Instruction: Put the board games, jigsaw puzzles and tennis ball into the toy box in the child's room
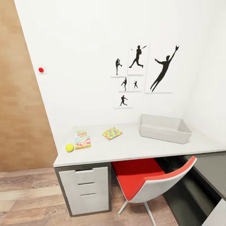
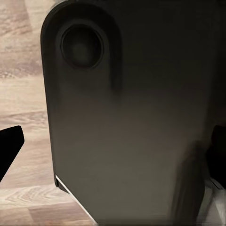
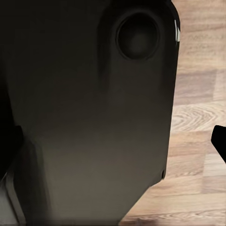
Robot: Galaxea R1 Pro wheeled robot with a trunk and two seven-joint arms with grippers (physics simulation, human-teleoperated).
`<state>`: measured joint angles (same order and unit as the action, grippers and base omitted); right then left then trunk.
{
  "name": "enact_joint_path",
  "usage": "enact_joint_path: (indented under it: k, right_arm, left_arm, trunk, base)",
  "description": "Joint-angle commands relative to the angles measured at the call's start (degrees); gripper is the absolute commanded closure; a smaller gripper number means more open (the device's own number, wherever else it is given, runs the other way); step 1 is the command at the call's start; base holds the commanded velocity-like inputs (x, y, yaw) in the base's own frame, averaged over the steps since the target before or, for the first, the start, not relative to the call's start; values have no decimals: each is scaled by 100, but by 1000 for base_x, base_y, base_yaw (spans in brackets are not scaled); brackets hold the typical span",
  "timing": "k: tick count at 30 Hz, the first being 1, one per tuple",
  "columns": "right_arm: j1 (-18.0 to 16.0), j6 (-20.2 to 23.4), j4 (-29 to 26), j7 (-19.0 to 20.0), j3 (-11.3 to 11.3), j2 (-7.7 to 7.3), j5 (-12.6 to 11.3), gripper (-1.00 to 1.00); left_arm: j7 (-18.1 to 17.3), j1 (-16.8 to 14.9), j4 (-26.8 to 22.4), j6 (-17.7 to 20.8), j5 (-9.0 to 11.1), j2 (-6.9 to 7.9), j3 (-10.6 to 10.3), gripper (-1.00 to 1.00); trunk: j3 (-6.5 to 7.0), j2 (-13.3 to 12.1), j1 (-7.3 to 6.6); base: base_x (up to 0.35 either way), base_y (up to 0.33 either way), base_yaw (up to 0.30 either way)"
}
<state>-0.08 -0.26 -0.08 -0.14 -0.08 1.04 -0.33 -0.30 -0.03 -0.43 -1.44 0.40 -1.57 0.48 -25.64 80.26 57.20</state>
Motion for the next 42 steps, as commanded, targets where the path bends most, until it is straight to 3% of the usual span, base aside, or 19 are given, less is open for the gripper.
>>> enact_joint_path:
  k: [1,13,30,42]
  right_arm:
    - [-1,-2,-1,-2,-1,1,-3,-100]
    - [-1,-9,-1,2,-1,-5,-3,-100]
    - [-1,-9,-1,1,-1,-12,-7,-100]
    - [-1,-17,-12,-3,3,-34,37,-100]
  left_arm:
    - [-4,0,-1,-16,4,1,4,-100]
    - [-23,-4,-1,-23,6,25,-4,-100]
    - [-49,-5,-8,-25,4,111,3,-100]
    - [9,-13,-324,6,7,434,17,-100]
  trunk:
    - [14,-39,-23]
    - [230,-521,-286]
    - [535,-1202,-660]
    - [751,-1684,-923]
  base:
    - [0,0,-35]
    - [0,0,-40]
    - [0,0,-245]
    - [0,0,-50]
